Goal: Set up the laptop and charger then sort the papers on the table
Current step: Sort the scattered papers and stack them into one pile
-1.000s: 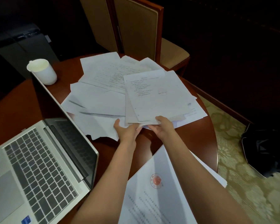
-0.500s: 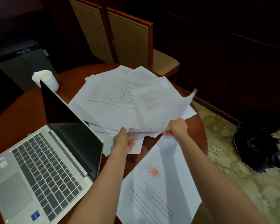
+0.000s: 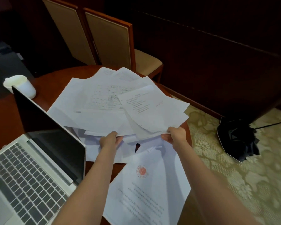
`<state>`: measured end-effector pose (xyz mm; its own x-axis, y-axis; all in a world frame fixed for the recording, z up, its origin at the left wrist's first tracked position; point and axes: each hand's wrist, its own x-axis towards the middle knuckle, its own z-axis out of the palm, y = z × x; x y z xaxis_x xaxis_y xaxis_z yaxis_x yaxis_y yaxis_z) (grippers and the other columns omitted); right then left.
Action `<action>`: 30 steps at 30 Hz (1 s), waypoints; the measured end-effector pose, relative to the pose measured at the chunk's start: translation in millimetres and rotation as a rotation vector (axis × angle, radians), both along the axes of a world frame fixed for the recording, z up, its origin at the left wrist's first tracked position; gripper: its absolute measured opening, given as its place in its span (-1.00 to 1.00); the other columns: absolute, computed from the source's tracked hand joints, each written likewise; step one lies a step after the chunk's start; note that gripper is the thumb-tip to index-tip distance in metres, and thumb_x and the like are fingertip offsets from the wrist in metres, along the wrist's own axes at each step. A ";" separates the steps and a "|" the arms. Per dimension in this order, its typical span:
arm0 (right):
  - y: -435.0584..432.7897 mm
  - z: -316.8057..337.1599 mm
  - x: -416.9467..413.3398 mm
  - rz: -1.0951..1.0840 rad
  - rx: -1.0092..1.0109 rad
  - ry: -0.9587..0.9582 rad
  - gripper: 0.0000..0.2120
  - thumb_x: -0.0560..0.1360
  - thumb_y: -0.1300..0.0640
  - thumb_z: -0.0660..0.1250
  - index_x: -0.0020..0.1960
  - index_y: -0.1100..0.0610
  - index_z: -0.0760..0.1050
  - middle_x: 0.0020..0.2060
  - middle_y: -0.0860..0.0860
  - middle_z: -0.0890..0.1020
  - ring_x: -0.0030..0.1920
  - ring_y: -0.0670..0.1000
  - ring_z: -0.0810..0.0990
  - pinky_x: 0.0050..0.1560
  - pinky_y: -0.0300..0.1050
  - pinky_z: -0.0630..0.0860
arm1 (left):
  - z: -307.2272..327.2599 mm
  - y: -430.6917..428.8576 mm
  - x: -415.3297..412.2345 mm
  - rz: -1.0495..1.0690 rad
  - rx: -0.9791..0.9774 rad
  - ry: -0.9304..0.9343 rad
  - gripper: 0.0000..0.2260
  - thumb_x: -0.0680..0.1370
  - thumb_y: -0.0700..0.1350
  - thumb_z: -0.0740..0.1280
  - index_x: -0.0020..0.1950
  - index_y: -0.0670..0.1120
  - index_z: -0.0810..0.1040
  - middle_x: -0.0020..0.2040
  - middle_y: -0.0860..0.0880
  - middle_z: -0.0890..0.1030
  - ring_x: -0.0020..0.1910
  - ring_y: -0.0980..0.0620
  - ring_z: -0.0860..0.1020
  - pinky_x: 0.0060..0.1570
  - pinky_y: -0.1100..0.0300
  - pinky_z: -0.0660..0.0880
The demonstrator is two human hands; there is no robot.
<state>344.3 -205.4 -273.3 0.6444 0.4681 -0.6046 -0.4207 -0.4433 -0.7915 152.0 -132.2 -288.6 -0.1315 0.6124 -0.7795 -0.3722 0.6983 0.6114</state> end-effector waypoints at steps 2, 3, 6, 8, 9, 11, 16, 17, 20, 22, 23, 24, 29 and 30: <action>0.7 -1.1 -2.9 -0.044 0.016 0.062 -0.88 0.48 0.41 0.17 -0.08 0.26 0.43 -0.31 0.11 0.53 -0.60 0.00 0.53 -0.58 -0.29 0.51 | -0.1 -10.2 3.4 -0.077 0.016 0.051 -0.89 0.53 -0.28 0.29 -0.04 -0.31 0.40 -0.32 -0.11 0.52 -0.61 0.13 0.54 -0.56 0.36 0.46; 0.1 -2.1 -5.7 -0.021 0.004 0.045 -0.86 0.48 0.39 0.18 -0.01 0.26 0.44 -0.31 0.09 0.54 -0.55 0.02 0.54 -0.56 -0.28 0.52 | -1.8 -15.6 3.9 -0.137 0.037 0.072 -0.91 0.52 -0.29 0.28 -0.05 -0.31 0.42 -0.35 -0.11 0.55 -0.64 0.15 0.53 -0.48 0.33 0.49; -3.8 -7.4 -18.6 0.059 -0.008 0.029 -0.77 0.45 0.36 0.21 0.09 0.24 0.47 -0.28 0.07 0.57 -0.49 0.06 0.57 -0.45 -0.22 0.57 | 2.8 -30.7 3.3 -0.239 0.063 0.093 -0.92 0.51 -0.30 0.28 -0.17 -0.29 0.49 -0.52 -0.07 0.59 -0.61 0.16 0.55 -0.30 0.30 0.52; -11.7 -7.8 -30.3 0.053 -0.007 0.091 -0.77 0.44 0.36 0.23 0.09 0.26 0.47 -0.24 0.10 0.59 -0.48 0.08 0.60 -0.39 -0.17 0.59 | 8.3 -39.3 5.1 -0.270 0.068 0.046 -0.93 0.51 -0.30 0.29 -0.10 -0.31 0.50 -0.48 -0.08 0.61 -0.59 0.15 0.57 -0.41 0.34 0.53; -16.4 -8.1 -35.4 0.031 0.000 0.122 -0.76 0.43 0.36 0.22 0.09 0.28 0.47 -0.20 0.13 0.61 -0.44 0.10 0.61 -0.38 -0.15 0.60 | 9.0 -43.4 5.6 -0.289 0.076 0.033 -0.90 0.50 -0.30 0.29 -0.03 -0.32 0.50 -0.44 -0.10 0.62 -0.58 0.15 0.57 -0.48 0.37 0.52; -26.9 -8.7 -42.7 -0.006 0.031 0.159 -0.74 0.43 0.36 0.21 0.11 0.29 0.46 -0.10 0.18 0.59 -0.36 0.13 0.60 -0.41 -0.14 0.58 | 11.9 -52.1 2.4 -0.324 0.085 0.024 -0.85 0.49 -0.33 0.30 0.03 -0.34 0.52 -0.34 -0.14 0.62 -0.57 0.14 0.58 -0.51 0.40 0.51; -42.6 -8.5 -52.4 -0.006 0.095 0.182 -0.70 0.49 0.27 0.32 0.21 0.26 0.45 0.04 0.22 0.57 -0.12 0.18 0.57 -0.38 -0.05 0.60 | 17.9 -76.9 -6.6 -0.476 0.032 -0.082 -0.86 0.49 -0.38 0.24 0.03 -0.35 0.50 -0.38 -0.10 0.63 -0.52 0.11 0.61 -0.40 0.36 0.57; -44.0 -7.8 -54.5 -0.018 0.093 0.179 -0.67 0.49 0.30 0.31 0.25 0.28 0.43 0.08 0.24 0.56 -0.05 0.20 0.55 -0.28 0.04 0.59 | 20.6 -81.5 -6.2 -0.476 0.033 -0.102 -0.87 0.50 -0.39 0.21 0.02 -0.34 0.48 -0.34 -0.12 0.61 -0.54 0.12 0.60 -0.46 0.36 0.55; -48.0 -1.4 -56.4 -0.060 0.062 0.172 -0.68 0.49 0.38 0.27 0.24 0.36 0.41 0.02 0.25 0.53 0.07 0.26 0.52 -0.11 0.14 0.56 | 30.7 -82.4 -5.7 -0.424 0.112 -0.086 -0.83 0.49 -0.41 0.16 0.03 -0.34 0.48 -0.33 -0.13 0.60 -0.55 0.09 0.58 -0.52 0.35 0.52; -48.0 2.9 -53.2 -0.078 0.046 0.150 -0.72 0.48 0.39 0.27 0.18 0.36 0.42 -0.05 0.21 0.53 0.03 0.26 0.52 -0.02 0.15 0.56 | 41.1 -77.7 -4.8 -0.413 0.159 -0.056 -0.84 0.49 -0.41 0.13 -0.02 -0.35 0.48 -0.48 -0.11 0.59 -0.60 0.10 0.55 -0.57 0.36 0.48; -48.1 4.9 -51.1 -0.085 0.038 0.135 -0.75 0.47 0.39 0.27 0.15 0.35 0.43 -0.03 0.22 0.55 0.02 0.26 0.55 0.00 0.14 0.57 | 47.0 -75.7 -4.4 -0.407 0.174 -0.045 -0.86 0.51 -0.40 0.12 -0.10 -0.34 0.47 -0.55 -0.09 0.56 -0.64 0.11 0.52 -0.60 0.37 0.46; -46.9 5.3 -48.1 -0.092 0.034 0.112 -0.80 0.46 0.38 0.27 0.09 0.33 0.45 0.02 0.23 0.58 0.02 0.28 0.58 0.00 0.13 0.59 | 54.0 -74.3 -3.9 -0.397 0.182 -0.039 -0.83 0.52 -0.39 0.09 -0.19 -0.32 0.44 -0.62 -0.08 0.52 -0.68 0.11 0.49 -0.63 0.37 0.44; -43.8 22.3 -31.5 -0.136 -0.013 -0.228 -0.75 0.50 0.32 0.11 0.06 0.17 0.50 -0.08 0.14 0.56 -0.08 0.23 0.61 -0.35 -0.08 0.63 | 69.7 -71.1 -10.2 -0.294 0.211 -0.039 -0.77 0.53 -0.41 0.02 0.09 -0.30 0.41 -0.40 -0.21 0.58 -0.54 -0.04 0.57 -0.61 0.28 0.50; -45.0 26.6 -27.9 -0.148 -0.010 -0.307 -0.73 0.51 0.31 0.09 0.09 0.20 0.50 -0.06 0.17 0.57 0.00 0.24 0.60 -0.17 0.03 0.64 | 69.1 -71.5 -12.4 -0.272 0.213 -0.056 -0.75 0.53 -0.42 0.03 0.08 -0.29 0.44 -0.27 -0.22 0.59 -0.41 -0.09 0.59 -0.53 0.23 0.55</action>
